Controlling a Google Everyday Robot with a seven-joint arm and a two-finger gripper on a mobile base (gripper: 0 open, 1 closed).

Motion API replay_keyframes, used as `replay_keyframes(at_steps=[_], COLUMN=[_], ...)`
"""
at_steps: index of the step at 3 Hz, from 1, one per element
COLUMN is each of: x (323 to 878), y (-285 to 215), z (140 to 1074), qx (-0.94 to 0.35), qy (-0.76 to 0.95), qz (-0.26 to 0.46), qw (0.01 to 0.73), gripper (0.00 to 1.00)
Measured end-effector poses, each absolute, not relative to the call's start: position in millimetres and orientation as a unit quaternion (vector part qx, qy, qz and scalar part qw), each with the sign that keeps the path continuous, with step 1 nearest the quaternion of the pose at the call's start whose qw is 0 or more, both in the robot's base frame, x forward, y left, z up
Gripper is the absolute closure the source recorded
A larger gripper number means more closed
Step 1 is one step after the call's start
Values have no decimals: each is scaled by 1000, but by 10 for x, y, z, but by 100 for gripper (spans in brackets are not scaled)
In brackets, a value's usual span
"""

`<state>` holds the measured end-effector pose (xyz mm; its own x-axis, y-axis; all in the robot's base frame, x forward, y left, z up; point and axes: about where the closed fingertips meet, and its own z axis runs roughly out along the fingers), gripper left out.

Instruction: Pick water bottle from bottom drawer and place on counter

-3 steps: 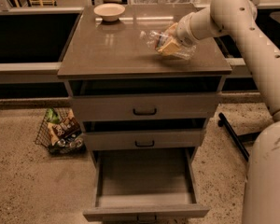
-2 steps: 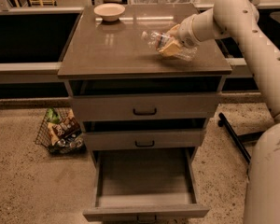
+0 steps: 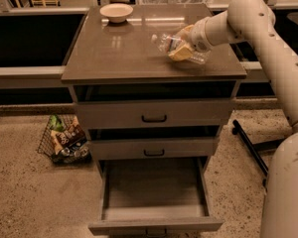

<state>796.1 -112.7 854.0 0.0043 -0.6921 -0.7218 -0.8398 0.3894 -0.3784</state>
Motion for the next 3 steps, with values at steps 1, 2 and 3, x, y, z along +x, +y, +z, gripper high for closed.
replay_keyframes(at_steps=[1,2,3], x=[7960,7965,7967], y=[-1144,-1147,-1150], z=[8534,8520,8531], qx=[-544,-542,-541], qy=[702,702,702], qz=[81,77,74], qw=[453,455,457], gripper=[0,0,0])
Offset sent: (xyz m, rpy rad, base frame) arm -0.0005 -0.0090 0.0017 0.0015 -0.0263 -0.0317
